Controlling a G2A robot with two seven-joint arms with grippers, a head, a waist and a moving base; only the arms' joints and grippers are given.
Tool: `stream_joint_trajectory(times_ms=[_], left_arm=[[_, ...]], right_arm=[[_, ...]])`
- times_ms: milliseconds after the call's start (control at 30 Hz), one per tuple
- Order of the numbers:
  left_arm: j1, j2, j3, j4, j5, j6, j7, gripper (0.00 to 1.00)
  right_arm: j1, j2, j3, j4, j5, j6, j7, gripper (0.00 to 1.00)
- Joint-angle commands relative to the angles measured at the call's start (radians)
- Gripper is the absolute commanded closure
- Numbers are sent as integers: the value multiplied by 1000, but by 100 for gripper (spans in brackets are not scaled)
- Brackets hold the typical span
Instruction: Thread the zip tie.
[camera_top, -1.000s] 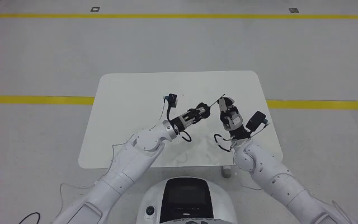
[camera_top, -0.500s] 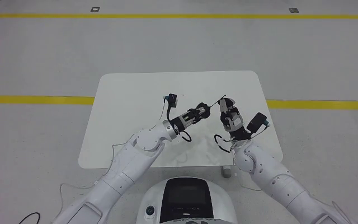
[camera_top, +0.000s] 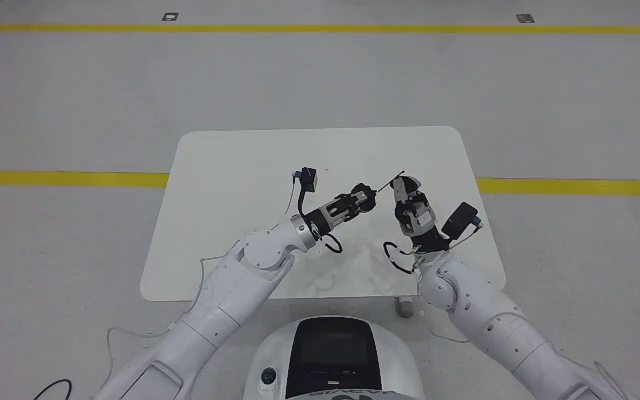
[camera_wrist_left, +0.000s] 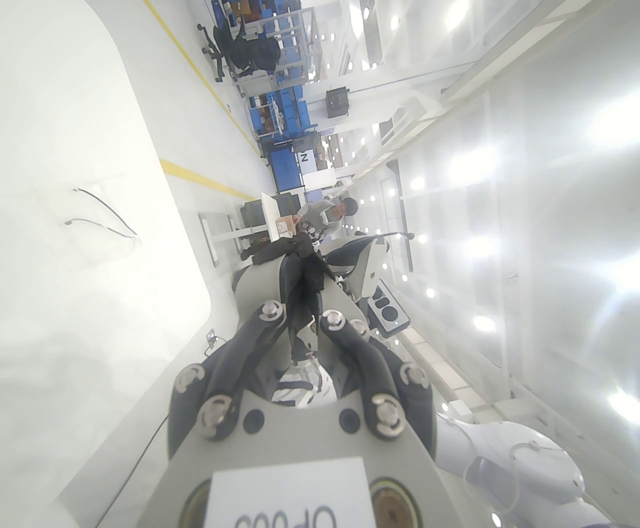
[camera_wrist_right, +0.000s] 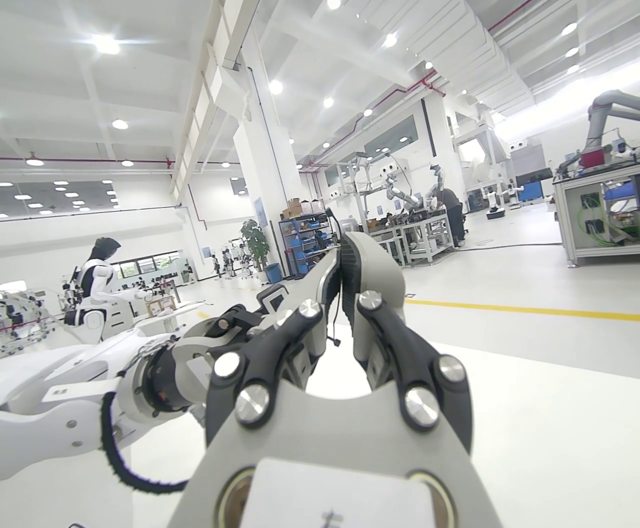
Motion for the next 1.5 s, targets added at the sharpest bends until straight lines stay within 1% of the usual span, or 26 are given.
stream_joint_trajectory(times_ms=[0,867,1167,1467], left_arm=[[0,0,0,0,0,0,0,100],[0,0,0,0,0,0,0,100],[0,0,0,0,0,0,0,100],[0,0,0,0,0,0,0,100]], right_arm=[[0,0,-1,1,1,0,1,100],[22,-10,-14,25,18,0,2,100],[17,-5,-13,20,6,0,-18,100],[20,-1,-22,16,8,0,-17,100]])
